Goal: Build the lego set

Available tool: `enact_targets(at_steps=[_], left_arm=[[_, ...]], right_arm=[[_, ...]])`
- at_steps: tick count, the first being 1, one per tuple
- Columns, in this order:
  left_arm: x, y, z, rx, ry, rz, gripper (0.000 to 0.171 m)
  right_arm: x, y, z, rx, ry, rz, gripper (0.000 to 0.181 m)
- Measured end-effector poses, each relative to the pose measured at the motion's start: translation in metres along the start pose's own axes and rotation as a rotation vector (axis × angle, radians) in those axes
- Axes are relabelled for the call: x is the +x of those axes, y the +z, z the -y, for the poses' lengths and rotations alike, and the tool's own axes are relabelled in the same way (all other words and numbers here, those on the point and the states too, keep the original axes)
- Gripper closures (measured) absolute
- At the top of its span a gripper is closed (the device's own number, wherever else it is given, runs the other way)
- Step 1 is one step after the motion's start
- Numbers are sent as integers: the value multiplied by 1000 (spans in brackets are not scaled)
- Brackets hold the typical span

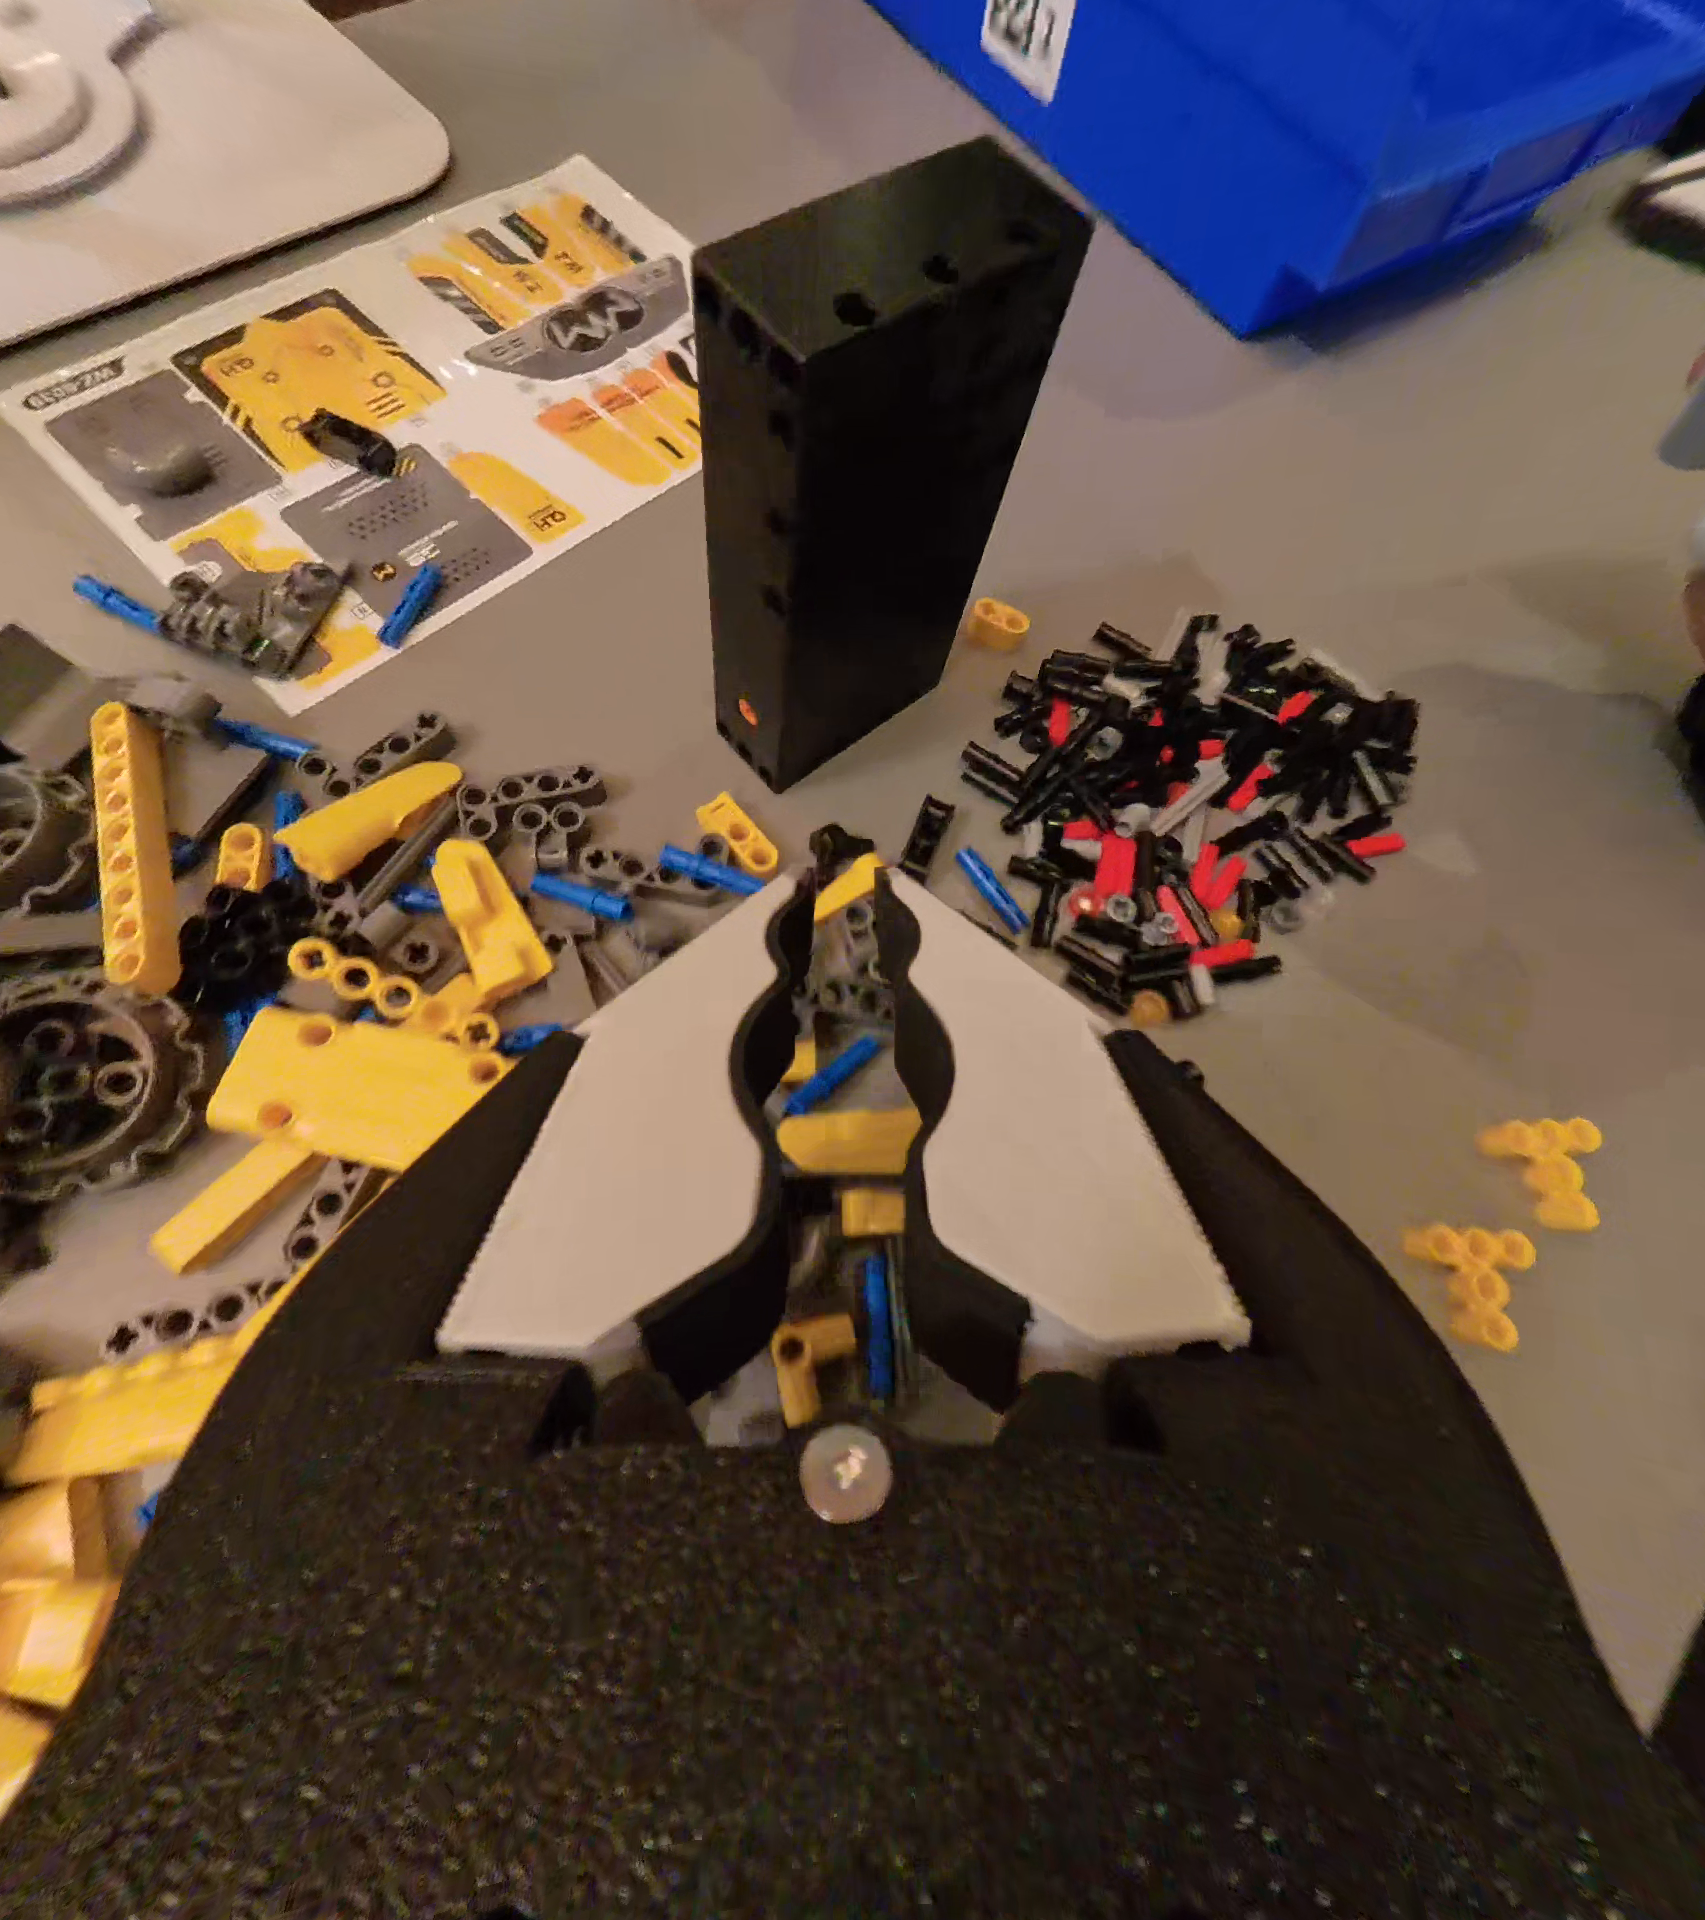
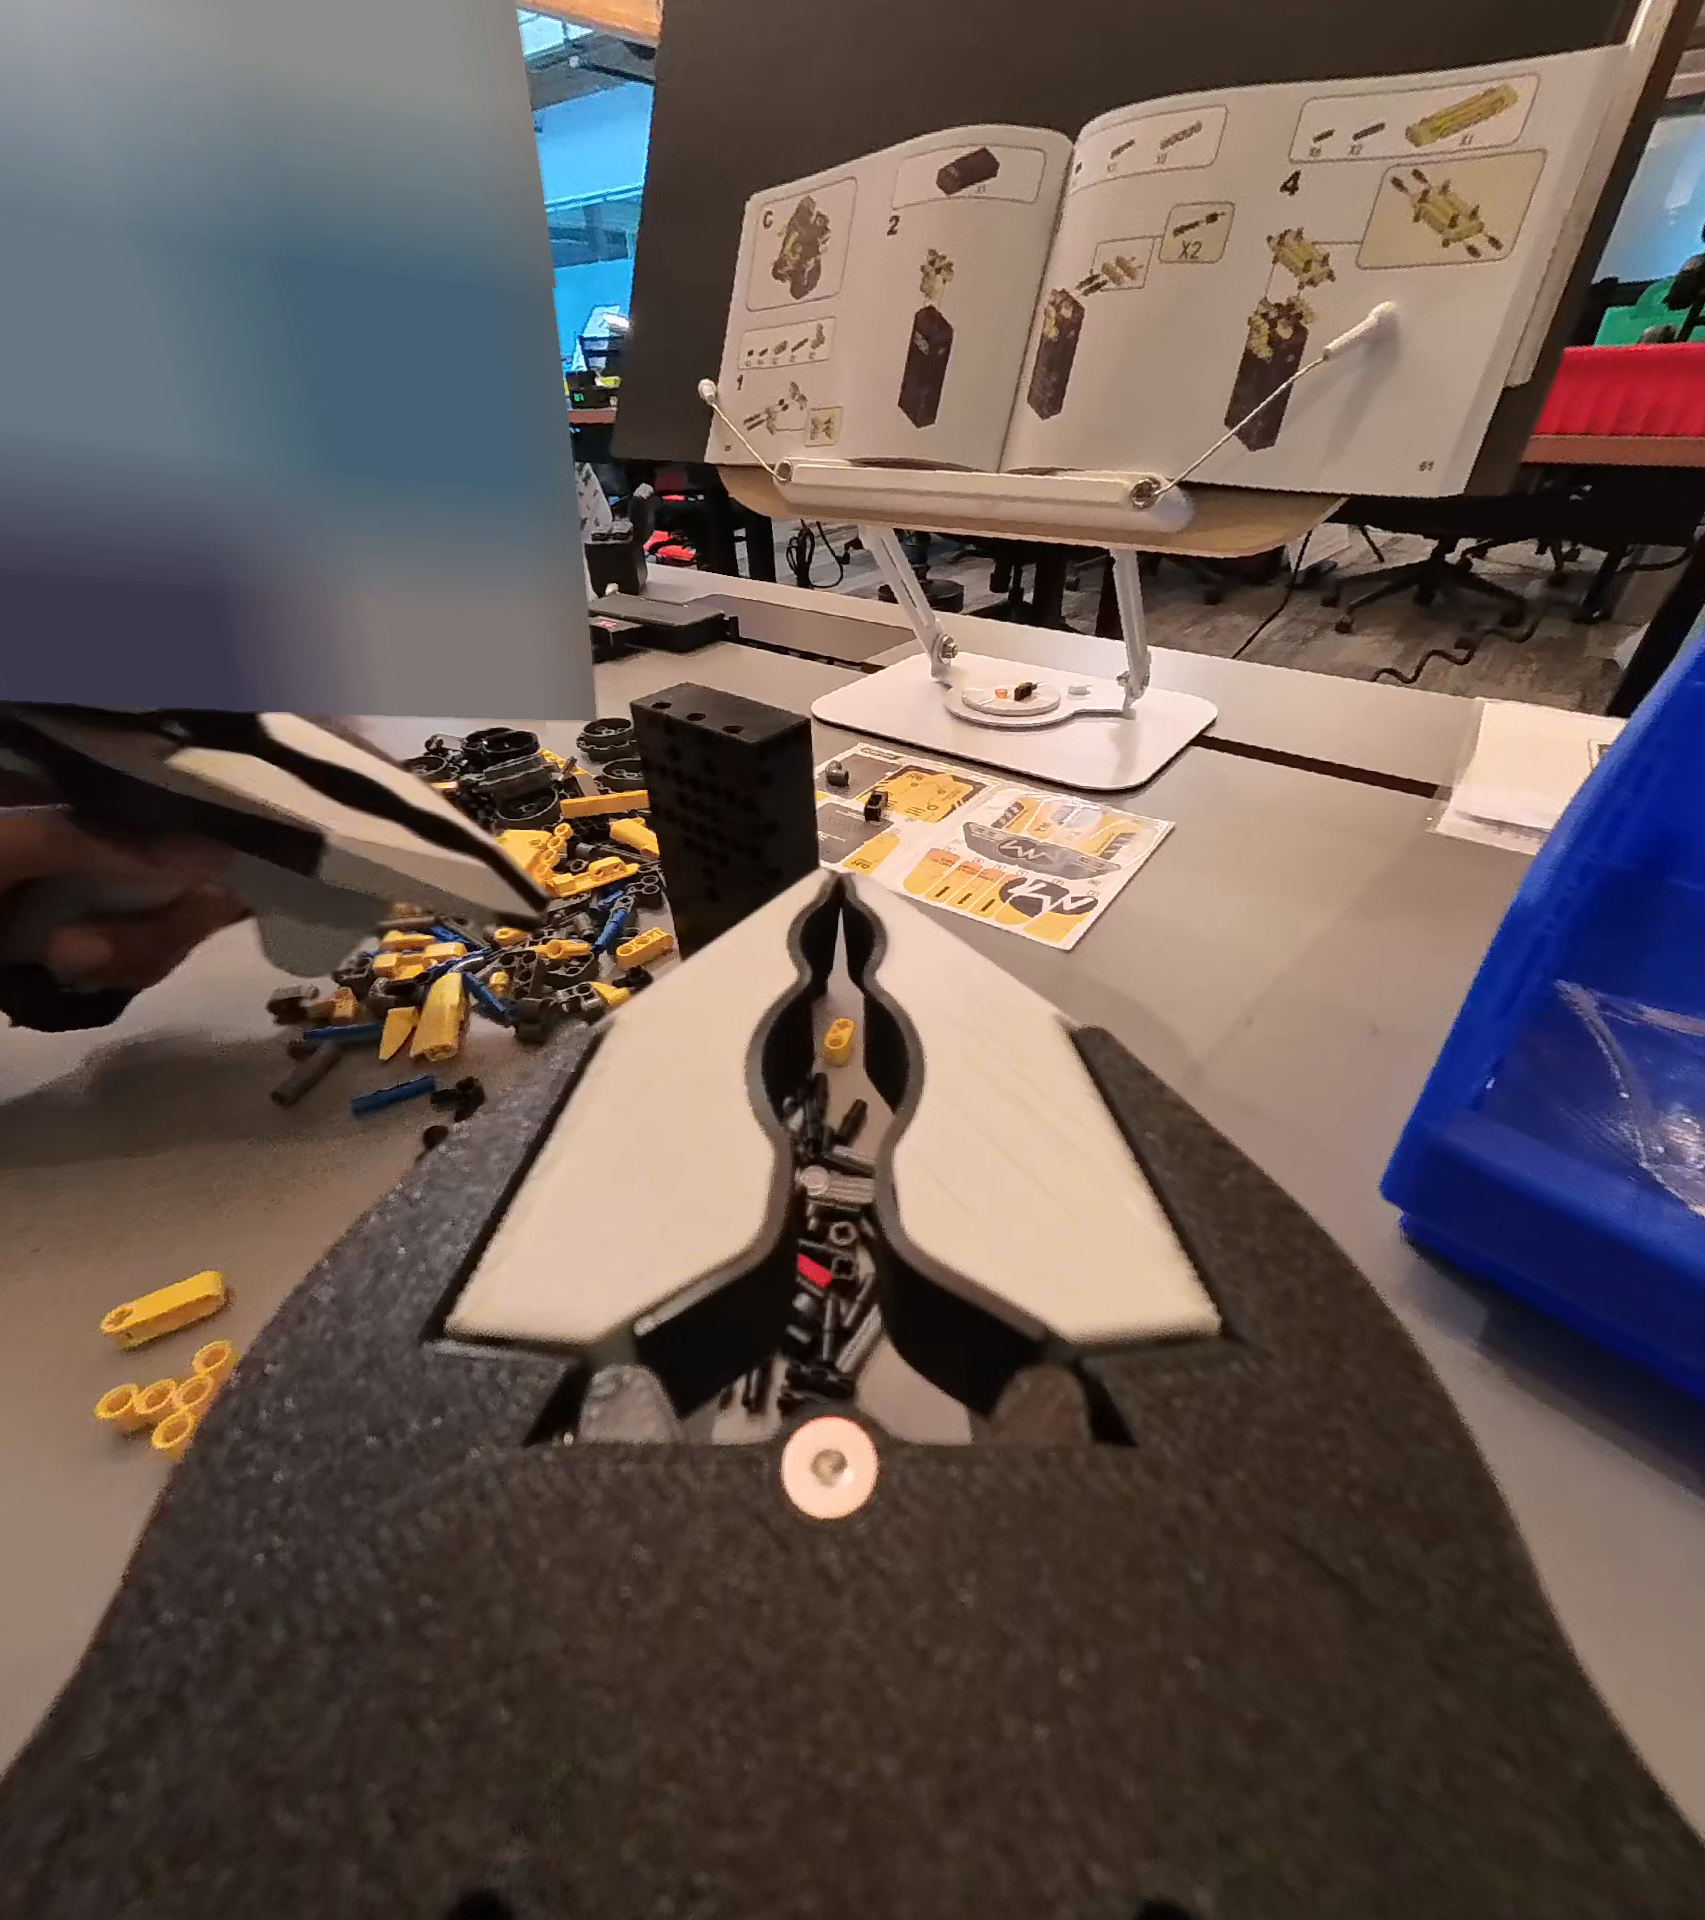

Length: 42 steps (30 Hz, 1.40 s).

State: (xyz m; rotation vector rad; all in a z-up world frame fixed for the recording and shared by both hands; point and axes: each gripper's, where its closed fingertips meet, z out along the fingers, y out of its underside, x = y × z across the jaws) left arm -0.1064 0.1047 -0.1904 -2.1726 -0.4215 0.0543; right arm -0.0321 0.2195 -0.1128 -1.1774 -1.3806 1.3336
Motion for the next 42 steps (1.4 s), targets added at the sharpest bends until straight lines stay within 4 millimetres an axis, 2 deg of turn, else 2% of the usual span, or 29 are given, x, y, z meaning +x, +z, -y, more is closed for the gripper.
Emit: enact_targets(at_steps=[4, 10, 22, 24, 25, 31, 32, 34, 36, 42], left_arm=[[-16, 20, 1, -81, 33, 126, 160], [-24, 36, -1, -128, -1, 146, 159], [-36, 36, -2, -176, 31, 186, 160], [-36, 36, 2, -155, 23, 176, 167], [-35, 34, 5, -136, 18, 168, 171], [-40, 17, 16, -75, -17, 163, 171], [-39, 17, 15, -77, -32, 152, 169], [-34, 21, 9, -102, -56, 114, 151], [-30, 27, 3, -122, -51, 107, 150], [-36, 37, -7, -174, 38, 200, 151]], right_arm=[[-1, -4, 3, 20, 16, 6, 181], [2, -9, 7, 50, 72, 14, 181], [6, -9, 4, 38, 93, 5, 181], [6, -8, 3, 30, 82, 1, 181], [6, -8, 2, 27, 75, -2, 181], [5, -7, 2, 22, 63, -7, 181], [5, -7, 2, 23, 64, -6, 181], [5, -7, 2, 25, 65, -6, 181], [5, -7, 2, 24, 65, -8, 181], [5, -7, 0, 17, 51, -15, 181]])
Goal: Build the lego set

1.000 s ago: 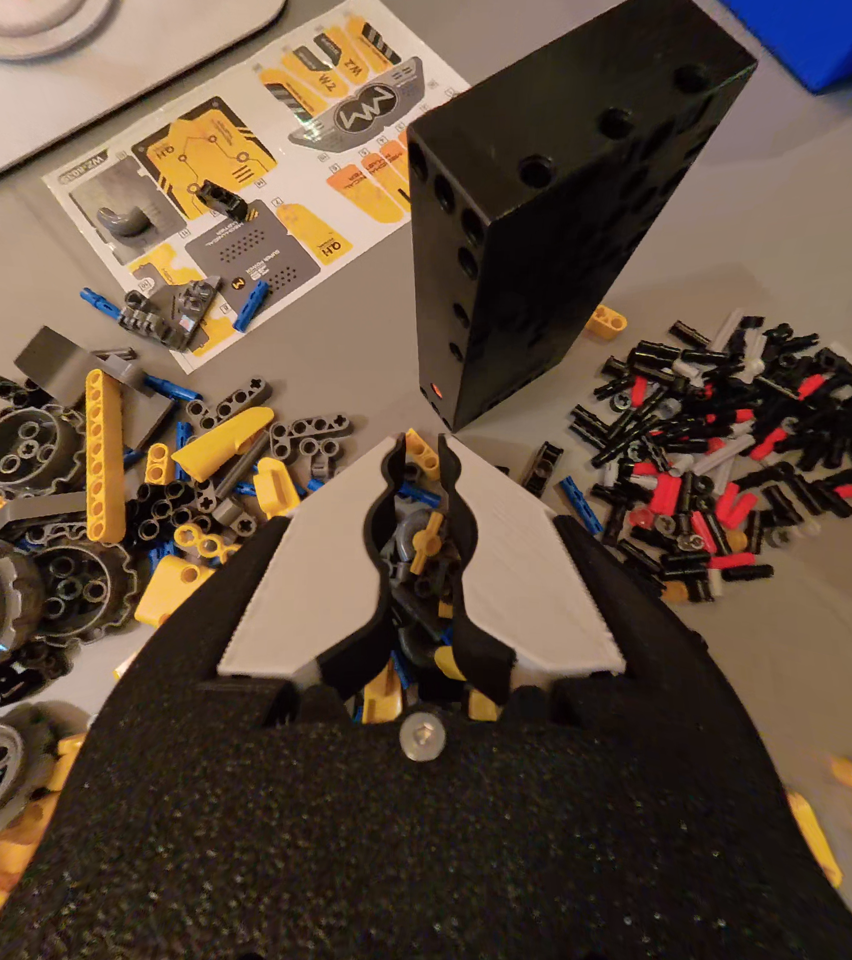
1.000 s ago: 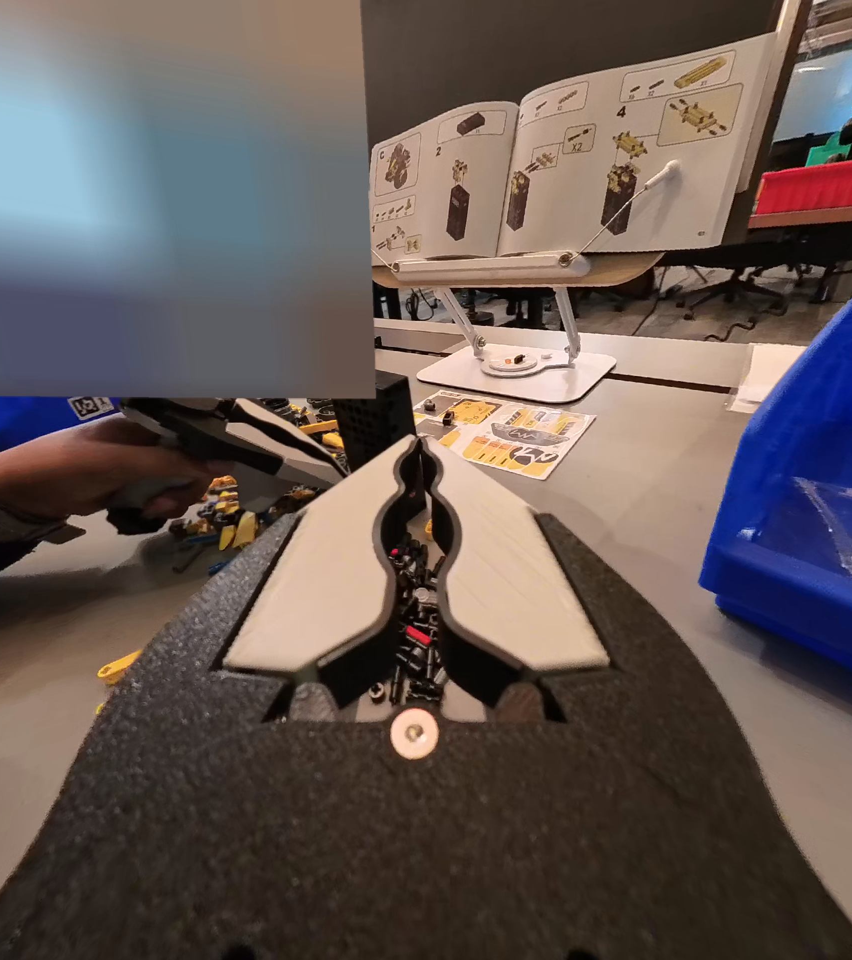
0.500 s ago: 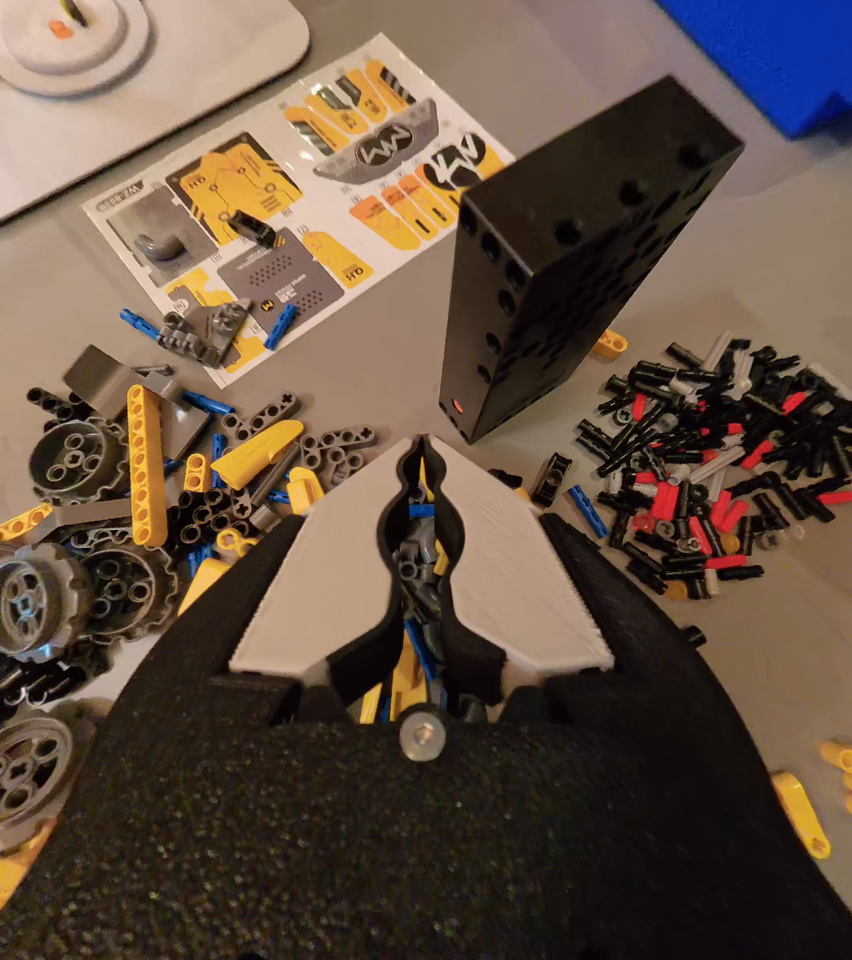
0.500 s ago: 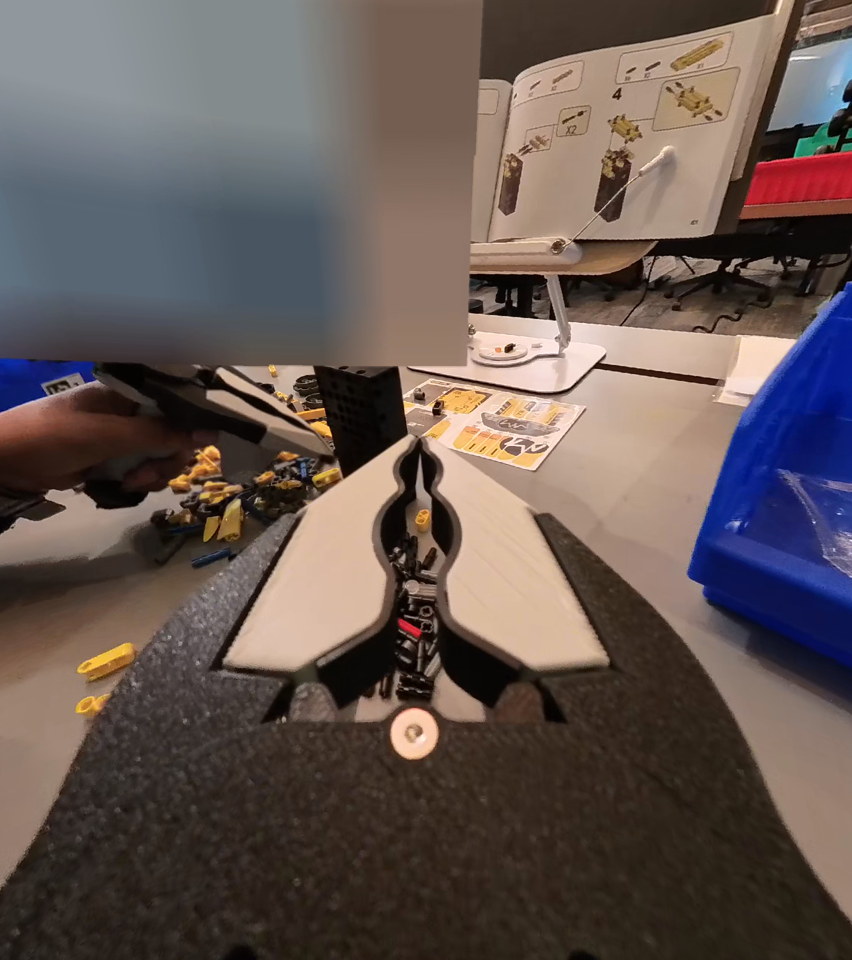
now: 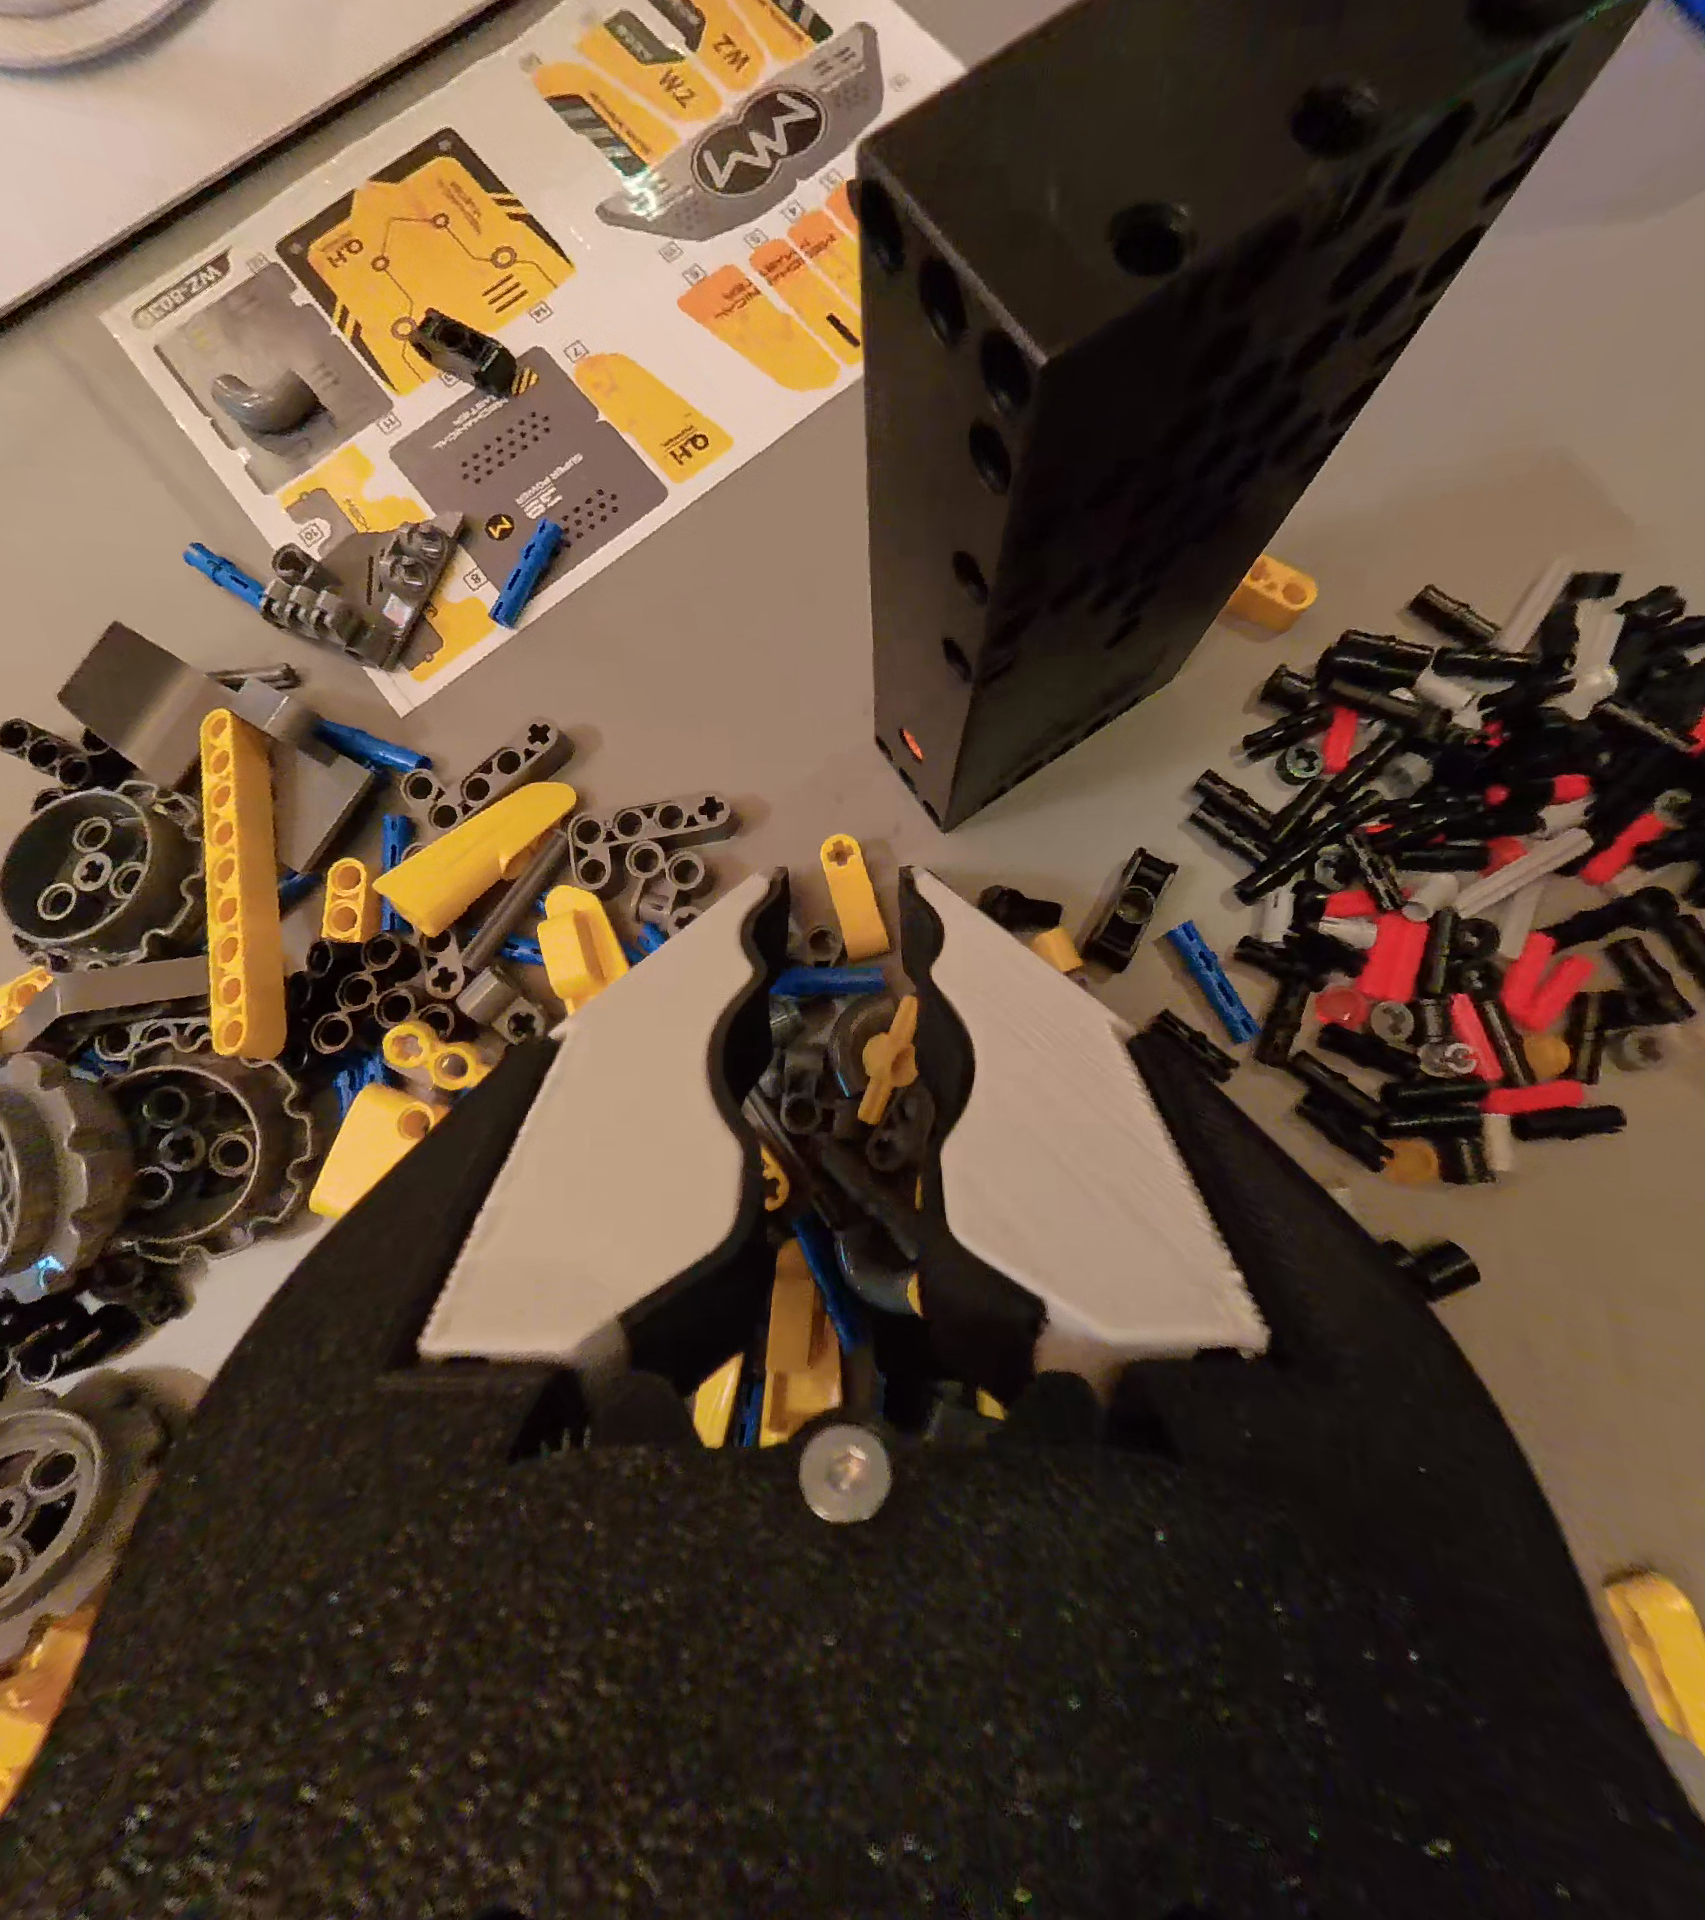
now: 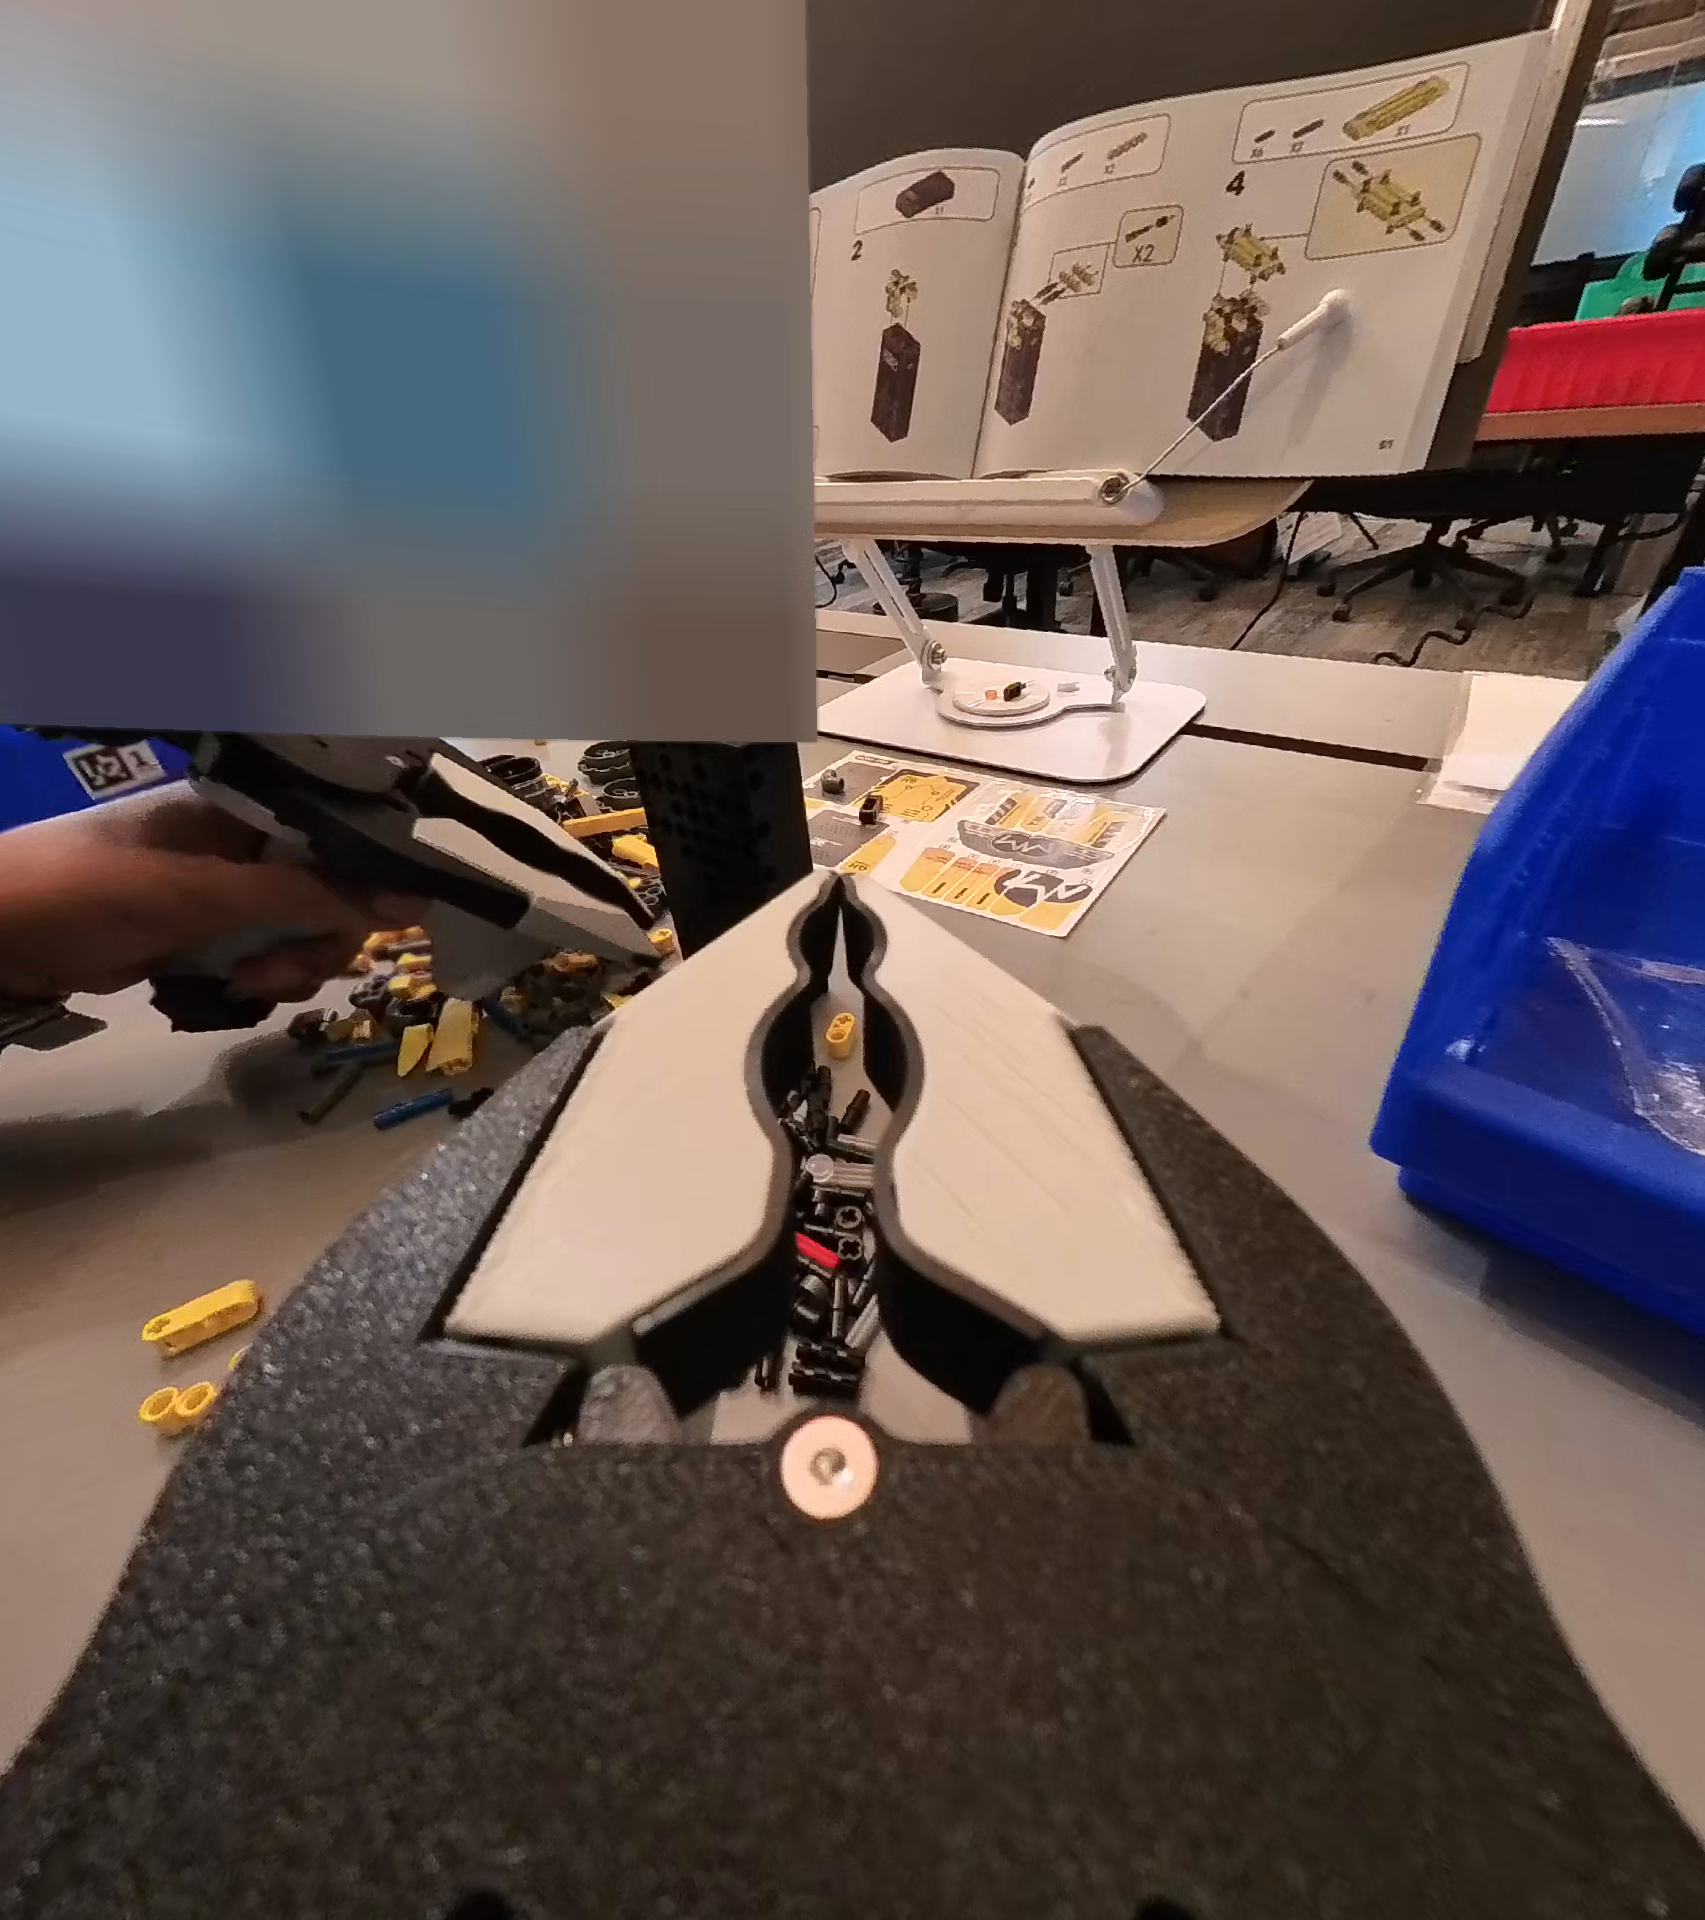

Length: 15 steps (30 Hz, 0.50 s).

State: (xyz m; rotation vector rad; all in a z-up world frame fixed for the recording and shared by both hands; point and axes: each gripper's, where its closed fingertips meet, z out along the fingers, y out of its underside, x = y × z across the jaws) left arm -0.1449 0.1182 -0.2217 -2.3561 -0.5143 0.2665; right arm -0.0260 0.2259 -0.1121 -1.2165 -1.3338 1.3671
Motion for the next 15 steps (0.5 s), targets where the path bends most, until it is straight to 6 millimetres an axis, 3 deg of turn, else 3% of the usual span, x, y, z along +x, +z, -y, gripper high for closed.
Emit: enact_targets(at_steps=[2, 8, 12, 15], left_arm=[[0, 0, 1, 4, 2, 0, 163], [1, -23, 14, 98, -17, -26, 164], [30, -59, 20, 186, 25, -140, 164], [57, -82, 3, 165, 18, -246, 164]], right_arm=[[0, 0, 0, -1, -5, -1, 181], [0, -1, 0, 3, -7, -6, 181], [1, 0, -1, -1, -10, -11, 181], [0, 0, -2, -9, -19, -14, 181]])
